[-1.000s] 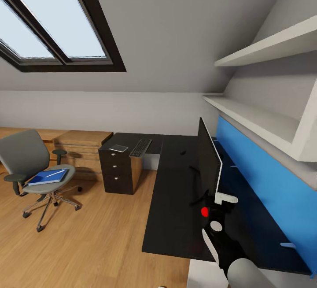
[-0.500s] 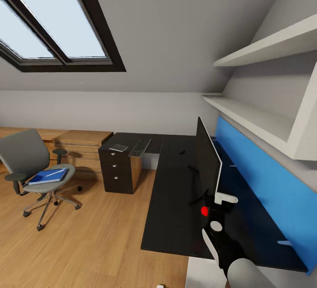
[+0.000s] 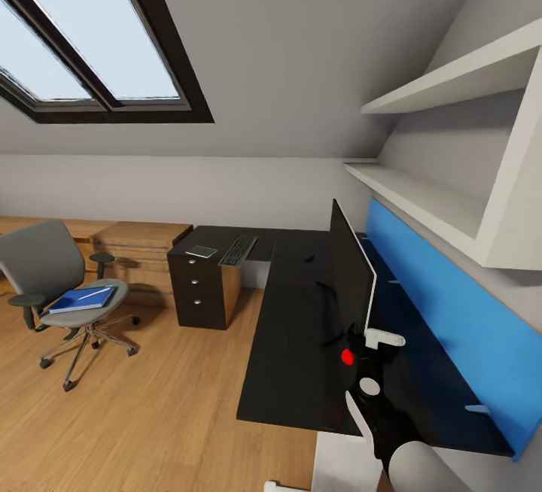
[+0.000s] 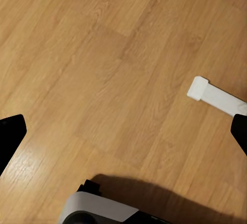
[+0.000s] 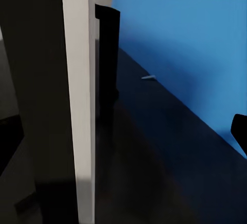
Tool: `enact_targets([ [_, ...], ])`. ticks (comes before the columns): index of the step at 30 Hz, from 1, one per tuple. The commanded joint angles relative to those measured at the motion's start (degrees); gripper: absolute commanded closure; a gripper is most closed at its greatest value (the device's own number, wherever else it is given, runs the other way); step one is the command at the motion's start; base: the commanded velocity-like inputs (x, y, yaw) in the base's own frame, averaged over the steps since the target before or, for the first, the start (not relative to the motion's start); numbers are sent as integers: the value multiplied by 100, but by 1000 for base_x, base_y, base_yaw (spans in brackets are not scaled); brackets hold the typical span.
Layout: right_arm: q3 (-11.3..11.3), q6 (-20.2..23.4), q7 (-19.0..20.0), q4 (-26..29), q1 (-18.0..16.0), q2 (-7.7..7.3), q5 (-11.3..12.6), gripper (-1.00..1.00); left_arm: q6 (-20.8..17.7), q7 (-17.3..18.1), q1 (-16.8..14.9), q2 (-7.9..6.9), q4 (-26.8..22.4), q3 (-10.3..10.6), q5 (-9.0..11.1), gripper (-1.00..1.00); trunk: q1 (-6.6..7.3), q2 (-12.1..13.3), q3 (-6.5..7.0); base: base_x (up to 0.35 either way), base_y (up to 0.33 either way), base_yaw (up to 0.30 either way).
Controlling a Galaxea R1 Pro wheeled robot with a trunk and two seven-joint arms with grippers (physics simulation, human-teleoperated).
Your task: In the bedroom, organize the workspace by keeping the computer under the desk, ensuring the monitor is on the desk, placing the keyboard on the desk next to the monitor, placing the mouse on the desk next to the keyboard, moving the folder from the swivel chair onto the desk next to the mouse, stacking the notebook on top of the folder with the pen on top of the notebook, and positioning the swivel chair next to the desk.
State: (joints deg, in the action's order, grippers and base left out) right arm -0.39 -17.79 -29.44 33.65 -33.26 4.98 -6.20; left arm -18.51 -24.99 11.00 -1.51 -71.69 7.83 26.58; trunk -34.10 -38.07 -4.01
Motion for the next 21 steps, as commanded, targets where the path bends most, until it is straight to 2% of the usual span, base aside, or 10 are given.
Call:
enact_targets([
  [1, -5, 8, -38, -6, -5, 3, -57, -100, -12, -50, -2, -7, -12, 17, 49, -100, -2, -8, -9, -3, -3, 0],
  [16, 10, 3, -27, -111, -5, 3, -57, -100, -3, -50, -2, -7, -12, 17, 49, -100, -2, -8, -9, 0, 36, 0],
  [21, 13, 3, -27, -113, -5, 3, -57, -100, -3, -50, -2, -7, -12, 17, 50, -100, -2, -8, -9, 0, 169, 0],
])
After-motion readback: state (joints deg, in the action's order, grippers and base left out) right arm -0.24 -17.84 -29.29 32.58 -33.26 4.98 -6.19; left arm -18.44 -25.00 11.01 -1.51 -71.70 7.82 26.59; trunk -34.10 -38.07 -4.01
